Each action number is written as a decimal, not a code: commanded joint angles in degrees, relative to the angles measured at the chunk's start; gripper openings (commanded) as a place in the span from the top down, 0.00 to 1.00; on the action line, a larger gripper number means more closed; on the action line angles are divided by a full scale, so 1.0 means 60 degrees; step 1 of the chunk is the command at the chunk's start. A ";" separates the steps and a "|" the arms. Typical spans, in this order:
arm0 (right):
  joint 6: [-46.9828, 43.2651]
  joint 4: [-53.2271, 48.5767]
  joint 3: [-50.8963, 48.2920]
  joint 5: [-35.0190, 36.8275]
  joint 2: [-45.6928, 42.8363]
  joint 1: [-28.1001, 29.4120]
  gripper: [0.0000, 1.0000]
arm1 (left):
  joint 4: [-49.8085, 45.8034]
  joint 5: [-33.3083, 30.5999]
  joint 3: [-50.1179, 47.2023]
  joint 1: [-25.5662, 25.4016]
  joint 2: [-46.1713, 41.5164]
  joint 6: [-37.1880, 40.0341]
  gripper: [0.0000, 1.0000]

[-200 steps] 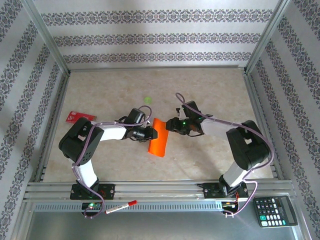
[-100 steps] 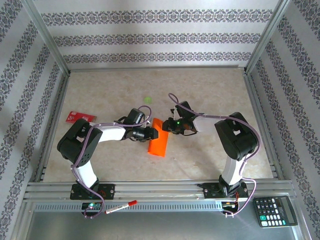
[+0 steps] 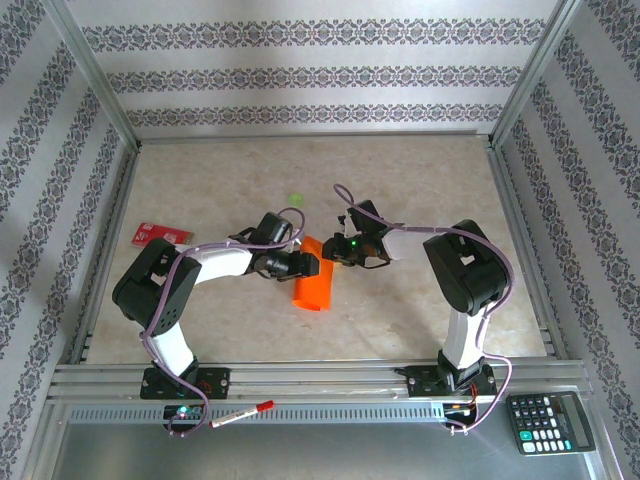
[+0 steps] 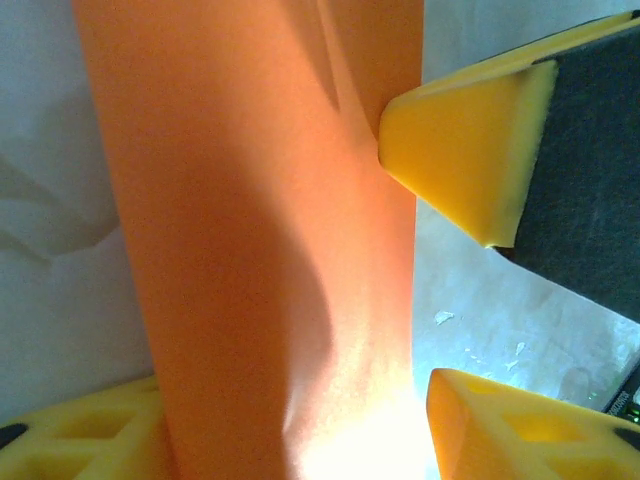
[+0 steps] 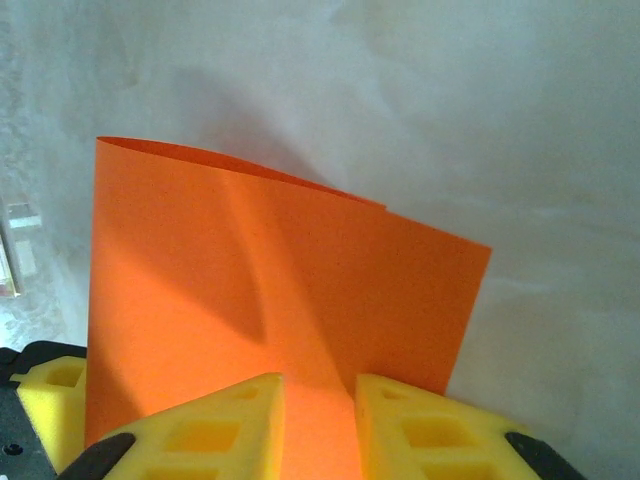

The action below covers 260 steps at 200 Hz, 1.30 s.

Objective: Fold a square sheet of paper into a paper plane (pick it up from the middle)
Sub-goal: Hold the square sheet of paper at the center of the table.

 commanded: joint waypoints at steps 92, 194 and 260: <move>0.0595 0.0918 0.0876 -0.0727 0.0872 0.0348 0.76 | -0.0902 -0.0527 0.0390 -0.0274 0.0483 0.0434 0.52; -0.0552 0.0098 -0.0269 -0.0613 -0.0856 -0.0752 0.69 | -0.0515 -0.0653 -0.0046 -0.0110 0.0370 0.0277 0.72; -0.0644 0.0136 -0.0609 -0.0596 -0.0943 -0.0611 0.66 | -0.0126 -0.0563 0.0003 -0.0086 0.0519 -0.0278 0.75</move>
